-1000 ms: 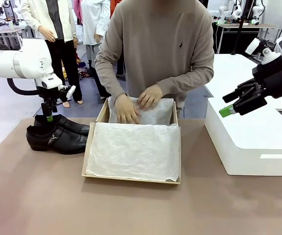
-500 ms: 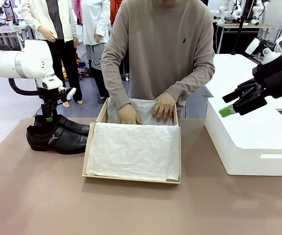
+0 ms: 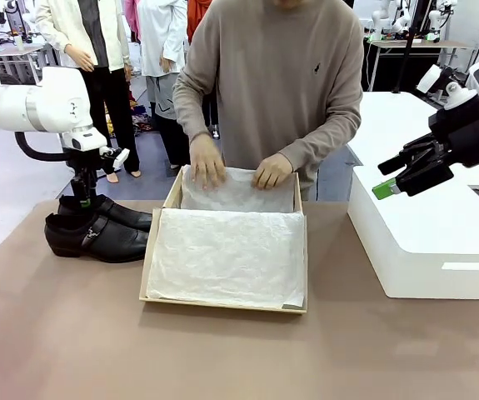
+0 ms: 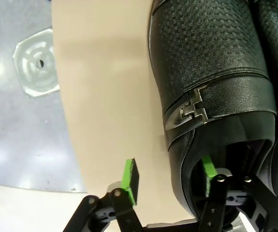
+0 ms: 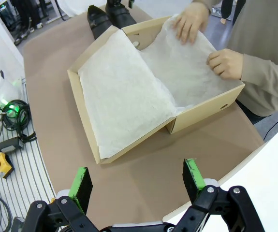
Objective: Pack the shoes into the box.
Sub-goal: Place one shoe of the Shoes into the Shoes Box.
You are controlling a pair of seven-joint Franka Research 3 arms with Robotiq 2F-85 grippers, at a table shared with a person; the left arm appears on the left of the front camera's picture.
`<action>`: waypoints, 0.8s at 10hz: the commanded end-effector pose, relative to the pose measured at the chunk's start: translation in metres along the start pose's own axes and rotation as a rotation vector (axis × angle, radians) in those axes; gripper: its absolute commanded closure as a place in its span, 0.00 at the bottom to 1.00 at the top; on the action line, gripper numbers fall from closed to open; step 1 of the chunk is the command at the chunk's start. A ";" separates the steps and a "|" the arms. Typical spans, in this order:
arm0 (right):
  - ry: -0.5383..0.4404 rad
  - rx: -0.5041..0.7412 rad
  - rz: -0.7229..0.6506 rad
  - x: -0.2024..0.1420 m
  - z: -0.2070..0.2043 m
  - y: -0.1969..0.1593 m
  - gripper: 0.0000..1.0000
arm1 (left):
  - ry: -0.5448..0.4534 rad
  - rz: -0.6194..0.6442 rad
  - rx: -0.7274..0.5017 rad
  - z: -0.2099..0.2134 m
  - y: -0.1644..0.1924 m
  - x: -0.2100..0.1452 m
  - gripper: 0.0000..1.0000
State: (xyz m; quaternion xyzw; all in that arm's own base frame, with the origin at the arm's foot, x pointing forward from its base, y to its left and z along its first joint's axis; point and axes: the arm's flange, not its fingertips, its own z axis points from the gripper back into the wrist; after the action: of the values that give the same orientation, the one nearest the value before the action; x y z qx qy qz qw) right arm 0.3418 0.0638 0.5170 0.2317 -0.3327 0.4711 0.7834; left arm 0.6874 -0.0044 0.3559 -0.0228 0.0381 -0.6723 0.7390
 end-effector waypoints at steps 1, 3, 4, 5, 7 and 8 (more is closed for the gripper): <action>-0.029 0.013 0.025 0.001 -0.002 -0.004 0.00 | -0.012 0.008 -0.007 0.004 0.005 -0.001 0.97; -0.029 0.013 0.025 0.001 -0.002 -0.004 0.00 | -0.012 0.006 -0.006 0.003 0.004 -0.002 1.00; -0.029 0.013 0.025 0.001 -0.002 -0.004 0.00 | -0.007 0.007 -0.005 0.003 0.005 -0.003 1.00; -0.029 0.013 0.025 0.001 -0.002 -0.004 0.00 | -0.001 0.008 -0.002 0.003 0.004 -0.003 1.00; -0.029 0.013 0.025 0.001 -0.002 -0.004 0.00 | 0.016 0.007 0.013 0.003 0.003 -0.004 1.00; -0.029 0.013 0.025 0.001 -0.002 -0.004 0.00 | 0.022 0.005 0.020 0.004 0.002 -0.004 1.00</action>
State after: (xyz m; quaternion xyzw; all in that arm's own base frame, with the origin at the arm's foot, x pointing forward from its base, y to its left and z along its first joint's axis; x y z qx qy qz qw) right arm 0.3418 0.0638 0.5170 0.2316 -0.3328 0.4711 0.7834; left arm 0.6885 -0.0027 0.3578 -0.0209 0.0379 -0.6718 0.7394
